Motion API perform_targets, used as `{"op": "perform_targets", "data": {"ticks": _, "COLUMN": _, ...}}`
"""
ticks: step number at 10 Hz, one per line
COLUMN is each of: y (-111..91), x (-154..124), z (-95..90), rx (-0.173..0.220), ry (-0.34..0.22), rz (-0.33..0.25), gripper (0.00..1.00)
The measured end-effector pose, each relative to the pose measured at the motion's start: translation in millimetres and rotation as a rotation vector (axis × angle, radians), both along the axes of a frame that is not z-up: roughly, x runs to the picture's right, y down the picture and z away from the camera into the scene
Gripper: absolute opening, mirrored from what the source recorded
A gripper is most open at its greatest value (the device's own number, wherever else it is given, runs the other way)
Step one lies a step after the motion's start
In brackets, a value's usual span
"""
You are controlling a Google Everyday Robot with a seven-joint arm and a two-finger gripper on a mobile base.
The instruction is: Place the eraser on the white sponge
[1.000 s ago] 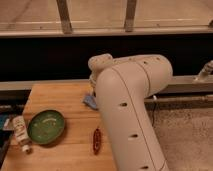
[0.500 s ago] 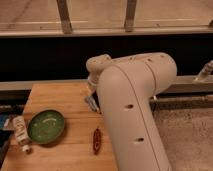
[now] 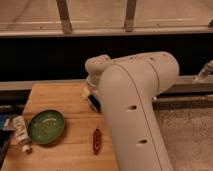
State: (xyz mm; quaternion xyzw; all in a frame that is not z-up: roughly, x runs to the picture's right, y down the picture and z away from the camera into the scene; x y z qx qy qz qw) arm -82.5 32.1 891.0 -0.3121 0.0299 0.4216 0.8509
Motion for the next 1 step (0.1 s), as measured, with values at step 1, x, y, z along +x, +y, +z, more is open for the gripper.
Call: {"op": "perform_targets", "data": {"ticks": 1, "y": -0.1, "x": 0.3, "z": 0.0, "rx": 0.000, "ry": 0.000, "rz": 0.000, "gripper": 0.80}}
